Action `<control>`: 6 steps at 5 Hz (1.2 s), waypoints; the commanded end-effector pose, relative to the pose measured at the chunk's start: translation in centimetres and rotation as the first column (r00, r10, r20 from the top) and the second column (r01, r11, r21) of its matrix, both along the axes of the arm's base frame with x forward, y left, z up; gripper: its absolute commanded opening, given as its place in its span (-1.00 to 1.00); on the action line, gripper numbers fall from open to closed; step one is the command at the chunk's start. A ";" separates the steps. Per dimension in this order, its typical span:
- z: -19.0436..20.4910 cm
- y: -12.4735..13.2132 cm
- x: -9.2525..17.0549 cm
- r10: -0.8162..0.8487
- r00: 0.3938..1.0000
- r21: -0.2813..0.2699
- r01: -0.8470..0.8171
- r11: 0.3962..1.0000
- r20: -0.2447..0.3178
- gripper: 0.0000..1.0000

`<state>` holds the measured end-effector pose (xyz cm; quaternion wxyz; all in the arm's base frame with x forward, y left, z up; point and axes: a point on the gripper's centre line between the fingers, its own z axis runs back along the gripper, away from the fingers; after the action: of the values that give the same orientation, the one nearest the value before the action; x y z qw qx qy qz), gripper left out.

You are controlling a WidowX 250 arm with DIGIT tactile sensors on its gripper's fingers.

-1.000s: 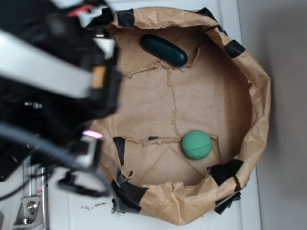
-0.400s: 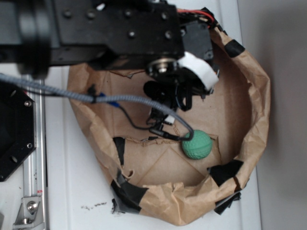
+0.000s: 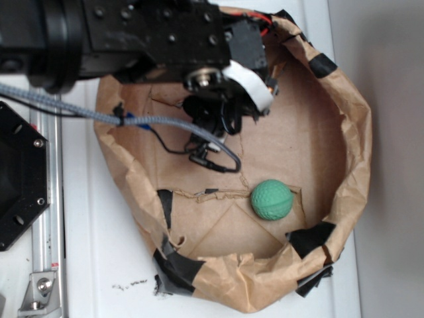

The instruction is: Grab the plastic pickle.

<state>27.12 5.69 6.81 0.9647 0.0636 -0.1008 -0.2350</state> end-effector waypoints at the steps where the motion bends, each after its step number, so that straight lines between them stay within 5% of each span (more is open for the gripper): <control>1: 1.2 4.1 -0.6 0.068 0.997 0.059 -0.070 0.996 0.039 1.00; 2: 0.6 4.2 -0.2 0.055 0.998 0.080 -0.056 0.995 0.024 1.00; 3: -0.5 4.1 0.7 0.035 0.999 0.041 -0.034 0.999 -0.003 1.00; 4: -3.4 2.0 0.8 -0.032 0.990 0.043 0.039 0.998 -0.140 1.00; 5: -3.3 2.4 0.6 0.012 0.993 -0.054 -0.019 0.998 -0.117 -1.00; 6: -3.3 2.4 0.5 0.019 0.994 -0.035 -0.023 0.999 -0.112 -1.00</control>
<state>27.12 7.75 2.02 0.9723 0.0179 -0.0278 -0.2316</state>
